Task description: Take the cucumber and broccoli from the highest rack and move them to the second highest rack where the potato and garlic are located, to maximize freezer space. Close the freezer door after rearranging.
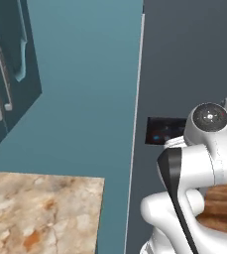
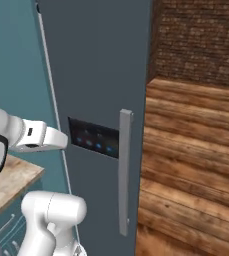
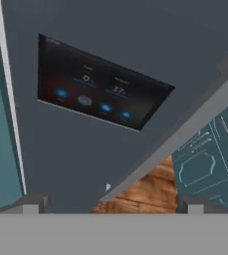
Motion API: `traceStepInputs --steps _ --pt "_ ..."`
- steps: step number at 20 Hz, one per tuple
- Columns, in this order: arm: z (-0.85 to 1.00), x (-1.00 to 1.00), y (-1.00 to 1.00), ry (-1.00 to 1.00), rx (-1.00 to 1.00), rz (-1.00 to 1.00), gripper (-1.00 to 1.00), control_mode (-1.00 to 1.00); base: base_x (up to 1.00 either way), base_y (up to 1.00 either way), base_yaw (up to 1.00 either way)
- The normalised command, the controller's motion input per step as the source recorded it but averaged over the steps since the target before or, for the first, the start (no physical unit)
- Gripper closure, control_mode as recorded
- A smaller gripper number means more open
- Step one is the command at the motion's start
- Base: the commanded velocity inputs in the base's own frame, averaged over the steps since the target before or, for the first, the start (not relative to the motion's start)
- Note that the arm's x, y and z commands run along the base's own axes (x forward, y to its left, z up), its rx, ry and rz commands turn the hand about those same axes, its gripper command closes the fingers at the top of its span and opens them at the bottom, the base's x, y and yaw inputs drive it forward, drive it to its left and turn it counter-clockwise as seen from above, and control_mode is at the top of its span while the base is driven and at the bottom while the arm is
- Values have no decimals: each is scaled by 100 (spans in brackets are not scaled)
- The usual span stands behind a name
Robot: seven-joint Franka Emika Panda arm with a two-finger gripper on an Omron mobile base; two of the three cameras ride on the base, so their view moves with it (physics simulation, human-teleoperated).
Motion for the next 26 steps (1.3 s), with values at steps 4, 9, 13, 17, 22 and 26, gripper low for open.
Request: traceStepInputs --steps 4,9,13,17,22,26 --pt "0 0 0 0 0 0 -100 100 24 26 -42" --pt "0 0 0 0 0 0 -100 100 44 12 -19" --pt "0 0 0 0 0 0 -100 100 52 4 -2" --pt "0 0 0 0 0 0 -100 100 35 4 -2" --pt "0 3 0 -2 2 0 -100 -100 16 0 0" --pt "1 14 5 -15 26 0 -100 -100 0 0 0"
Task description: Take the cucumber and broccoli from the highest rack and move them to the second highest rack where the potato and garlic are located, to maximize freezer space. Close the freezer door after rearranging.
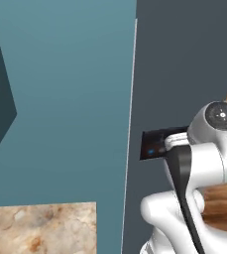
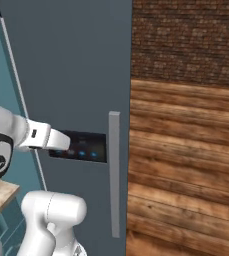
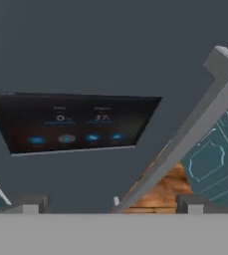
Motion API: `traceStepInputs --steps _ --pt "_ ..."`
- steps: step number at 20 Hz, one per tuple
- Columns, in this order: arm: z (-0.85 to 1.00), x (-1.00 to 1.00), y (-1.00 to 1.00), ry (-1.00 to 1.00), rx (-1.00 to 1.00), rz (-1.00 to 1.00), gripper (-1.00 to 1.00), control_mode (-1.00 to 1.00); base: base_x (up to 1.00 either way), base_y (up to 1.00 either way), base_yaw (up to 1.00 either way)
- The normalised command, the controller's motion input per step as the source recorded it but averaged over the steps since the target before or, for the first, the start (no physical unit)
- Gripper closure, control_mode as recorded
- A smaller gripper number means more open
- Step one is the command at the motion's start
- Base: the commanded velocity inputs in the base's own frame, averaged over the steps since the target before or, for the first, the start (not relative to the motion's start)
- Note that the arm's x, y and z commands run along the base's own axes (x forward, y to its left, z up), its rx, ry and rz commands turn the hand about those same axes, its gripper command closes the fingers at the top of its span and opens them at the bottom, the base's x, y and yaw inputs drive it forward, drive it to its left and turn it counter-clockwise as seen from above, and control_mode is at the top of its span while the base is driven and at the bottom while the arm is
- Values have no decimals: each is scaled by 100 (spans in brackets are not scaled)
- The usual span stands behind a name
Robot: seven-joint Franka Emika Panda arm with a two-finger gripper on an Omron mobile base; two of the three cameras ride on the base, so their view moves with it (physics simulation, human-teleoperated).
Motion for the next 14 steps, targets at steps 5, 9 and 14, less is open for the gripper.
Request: traceStepInputs --steps 5,9,14 --pt "1 53 7 -23 50 0 -100 -100 0 0 0" --pt "0 59 0 -3 42 0 -100 -100 0 0 0" --pt "-1 82 0 0 40 0 -100 -100 0 0 0"
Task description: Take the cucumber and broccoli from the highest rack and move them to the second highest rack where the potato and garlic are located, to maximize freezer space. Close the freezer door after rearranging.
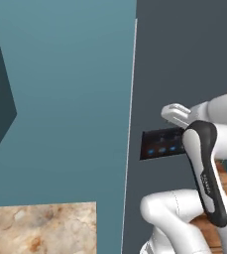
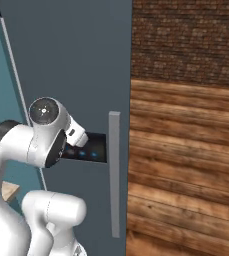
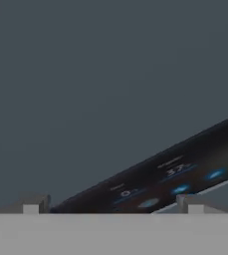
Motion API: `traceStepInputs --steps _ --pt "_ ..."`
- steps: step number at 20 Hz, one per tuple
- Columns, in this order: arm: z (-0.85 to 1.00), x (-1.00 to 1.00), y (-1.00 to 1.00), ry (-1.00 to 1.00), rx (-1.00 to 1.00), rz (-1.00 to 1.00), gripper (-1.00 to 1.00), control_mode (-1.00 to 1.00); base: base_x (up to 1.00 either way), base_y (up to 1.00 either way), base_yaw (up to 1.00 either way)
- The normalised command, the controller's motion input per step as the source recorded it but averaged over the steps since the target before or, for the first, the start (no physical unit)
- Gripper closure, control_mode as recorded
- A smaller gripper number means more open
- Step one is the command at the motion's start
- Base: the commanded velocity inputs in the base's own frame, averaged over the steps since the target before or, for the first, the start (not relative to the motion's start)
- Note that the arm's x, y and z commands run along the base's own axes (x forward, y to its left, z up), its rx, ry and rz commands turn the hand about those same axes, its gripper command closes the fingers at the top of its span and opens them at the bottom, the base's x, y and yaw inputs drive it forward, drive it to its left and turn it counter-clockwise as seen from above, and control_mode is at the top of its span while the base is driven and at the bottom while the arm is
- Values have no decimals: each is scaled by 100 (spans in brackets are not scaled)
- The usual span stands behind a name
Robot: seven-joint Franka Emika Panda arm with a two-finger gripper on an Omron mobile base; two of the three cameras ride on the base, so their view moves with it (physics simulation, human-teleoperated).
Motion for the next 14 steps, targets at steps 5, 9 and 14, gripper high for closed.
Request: traceStepInputs --steps 5,9,14 --pt "-10 75 0 0 29 0 -100 -100 0 0 0" --pt "-23 66 1 0 15 -3 -100 -100 0 0 0" --pt "-25 66 7 0 9 -3 -100 -100 0 0 0"
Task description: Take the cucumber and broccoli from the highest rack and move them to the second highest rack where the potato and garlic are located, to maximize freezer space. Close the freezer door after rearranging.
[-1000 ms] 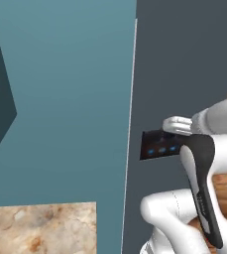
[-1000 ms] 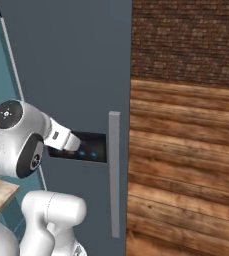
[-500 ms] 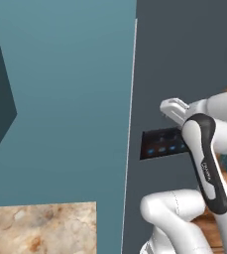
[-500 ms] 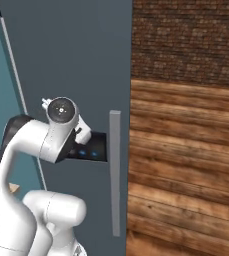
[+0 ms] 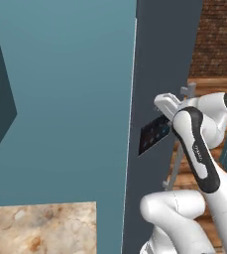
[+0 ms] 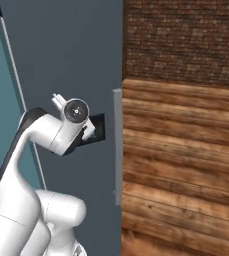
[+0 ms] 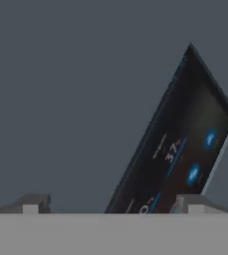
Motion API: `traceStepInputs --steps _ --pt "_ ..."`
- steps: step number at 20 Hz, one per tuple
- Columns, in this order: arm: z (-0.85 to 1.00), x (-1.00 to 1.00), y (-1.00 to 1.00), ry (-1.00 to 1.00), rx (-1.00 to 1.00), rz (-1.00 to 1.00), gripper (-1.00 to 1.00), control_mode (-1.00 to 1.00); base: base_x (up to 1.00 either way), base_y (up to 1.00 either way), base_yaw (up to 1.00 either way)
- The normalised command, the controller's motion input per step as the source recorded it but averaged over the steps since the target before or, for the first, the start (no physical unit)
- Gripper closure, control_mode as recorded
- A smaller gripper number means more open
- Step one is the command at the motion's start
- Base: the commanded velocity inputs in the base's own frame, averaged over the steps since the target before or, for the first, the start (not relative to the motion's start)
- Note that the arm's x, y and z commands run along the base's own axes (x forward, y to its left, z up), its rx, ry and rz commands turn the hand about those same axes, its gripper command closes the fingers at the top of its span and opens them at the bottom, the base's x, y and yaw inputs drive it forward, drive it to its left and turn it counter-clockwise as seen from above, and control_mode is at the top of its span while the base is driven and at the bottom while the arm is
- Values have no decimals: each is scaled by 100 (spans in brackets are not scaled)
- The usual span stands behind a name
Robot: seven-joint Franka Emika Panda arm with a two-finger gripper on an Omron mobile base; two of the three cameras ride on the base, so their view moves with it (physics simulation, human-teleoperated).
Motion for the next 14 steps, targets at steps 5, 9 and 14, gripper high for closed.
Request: traceStepInputs --steps 5,9,14 --pt "-21 52 22 0 10 0 -100 -100 0 0 0" --pt "-17 35 37 1 5 1 -100 -100 0 0 0" --pt "-13 26 43 2 6 9 -100 -100 0 0 0"
